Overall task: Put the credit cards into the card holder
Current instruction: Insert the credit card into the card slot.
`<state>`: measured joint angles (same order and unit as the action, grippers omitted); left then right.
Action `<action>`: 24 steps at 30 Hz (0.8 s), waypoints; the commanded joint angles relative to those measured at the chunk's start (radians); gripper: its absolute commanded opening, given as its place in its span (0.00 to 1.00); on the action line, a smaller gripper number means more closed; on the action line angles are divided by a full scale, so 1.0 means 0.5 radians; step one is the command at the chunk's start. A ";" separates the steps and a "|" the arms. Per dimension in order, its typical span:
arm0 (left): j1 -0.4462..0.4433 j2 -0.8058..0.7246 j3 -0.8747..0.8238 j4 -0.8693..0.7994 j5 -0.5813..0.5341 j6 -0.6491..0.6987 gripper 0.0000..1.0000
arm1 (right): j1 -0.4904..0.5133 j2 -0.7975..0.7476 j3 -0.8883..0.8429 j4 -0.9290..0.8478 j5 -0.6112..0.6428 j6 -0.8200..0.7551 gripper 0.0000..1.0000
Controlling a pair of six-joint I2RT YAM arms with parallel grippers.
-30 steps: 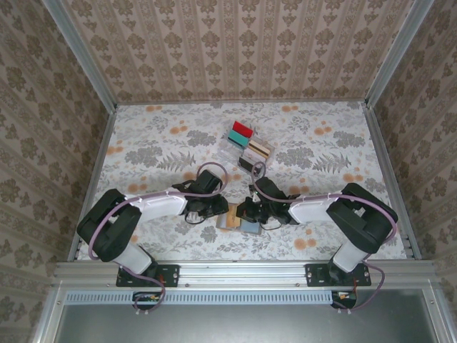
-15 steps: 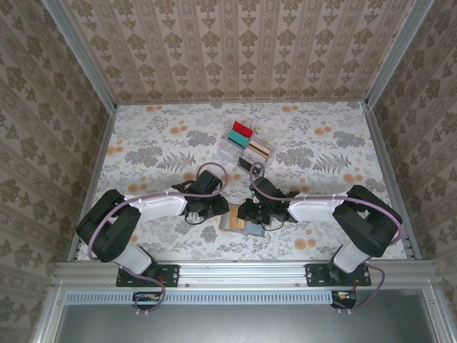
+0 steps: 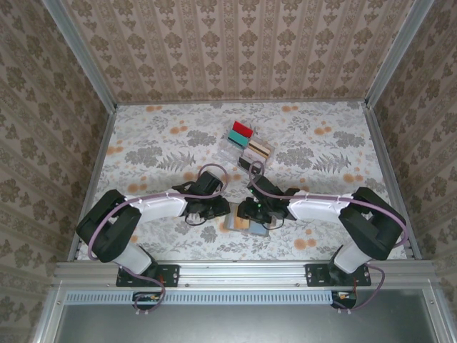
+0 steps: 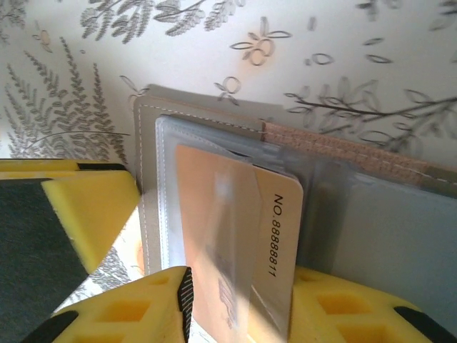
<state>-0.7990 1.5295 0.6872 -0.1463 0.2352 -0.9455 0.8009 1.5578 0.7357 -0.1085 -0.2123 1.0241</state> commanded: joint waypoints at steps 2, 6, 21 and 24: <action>-0.019 -0.027 -0.018 -0.014 0.035 -0.020 0.29 | 0.026 -0.025 0.074 -0.277 0.132 -0.029 0.40; -0.019 -0.028 -0.011 -0.011 0.039 -0.014 0.29 | 0.077 -0.011 0.184 -0.479 0.270 -0.077 0.42; -0.025 -0.070 -0.015 0.061 0.095 0.016 0.31 | 0.131 0.005 0.168 -0.468 0.288 -0.022 0.45; -0.026 -0.062 -0.015 0.097 0.126 0.024 0.32 | 0.130 0.026 0.155 -0.419 0.250 -0.017 0.39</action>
<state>-0.8051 1.5261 0.6872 -0.1192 0.2687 -0.9455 0.8623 1.5562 0.8268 -0.3439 -0.0624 1.0050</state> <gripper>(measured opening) 0.323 0.402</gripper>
